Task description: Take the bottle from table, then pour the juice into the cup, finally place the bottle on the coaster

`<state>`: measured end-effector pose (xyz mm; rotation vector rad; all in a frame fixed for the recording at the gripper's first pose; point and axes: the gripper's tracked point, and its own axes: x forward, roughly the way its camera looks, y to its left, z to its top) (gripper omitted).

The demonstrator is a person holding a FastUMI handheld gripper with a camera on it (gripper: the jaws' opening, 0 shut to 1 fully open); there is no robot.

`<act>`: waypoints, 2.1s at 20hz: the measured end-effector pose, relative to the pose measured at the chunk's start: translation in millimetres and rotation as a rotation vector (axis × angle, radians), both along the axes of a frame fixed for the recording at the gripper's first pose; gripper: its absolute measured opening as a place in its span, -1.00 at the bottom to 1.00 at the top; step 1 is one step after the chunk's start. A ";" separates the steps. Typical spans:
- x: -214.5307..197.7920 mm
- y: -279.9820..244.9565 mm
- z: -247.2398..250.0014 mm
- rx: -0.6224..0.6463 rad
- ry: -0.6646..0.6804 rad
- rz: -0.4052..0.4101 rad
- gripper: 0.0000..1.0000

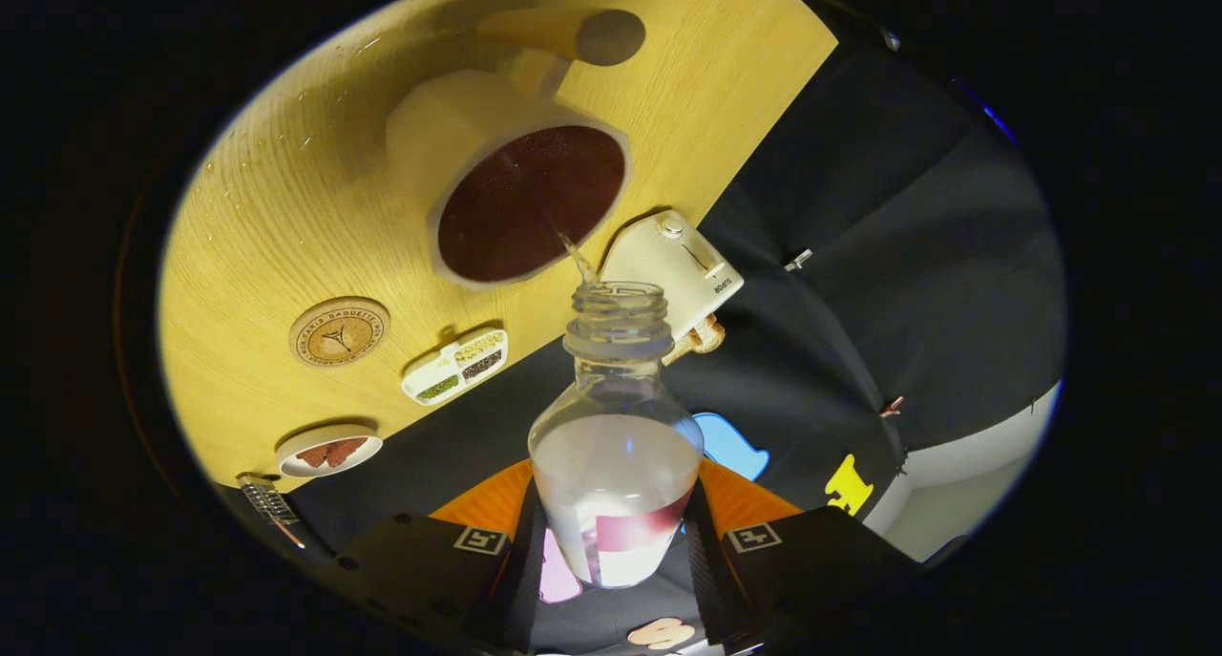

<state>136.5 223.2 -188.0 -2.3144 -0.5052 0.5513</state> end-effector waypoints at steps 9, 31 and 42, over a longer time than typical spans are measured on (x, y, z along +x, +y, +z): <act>-0.6 -2.4 -2.0 -0.023 0.003 -0.008 0.36; -8.3 -18.6 3.2 0.114 0.062 -0.104 0.36; 15.8 -90.5 83.1 0.710 0.182 -0.435 0.36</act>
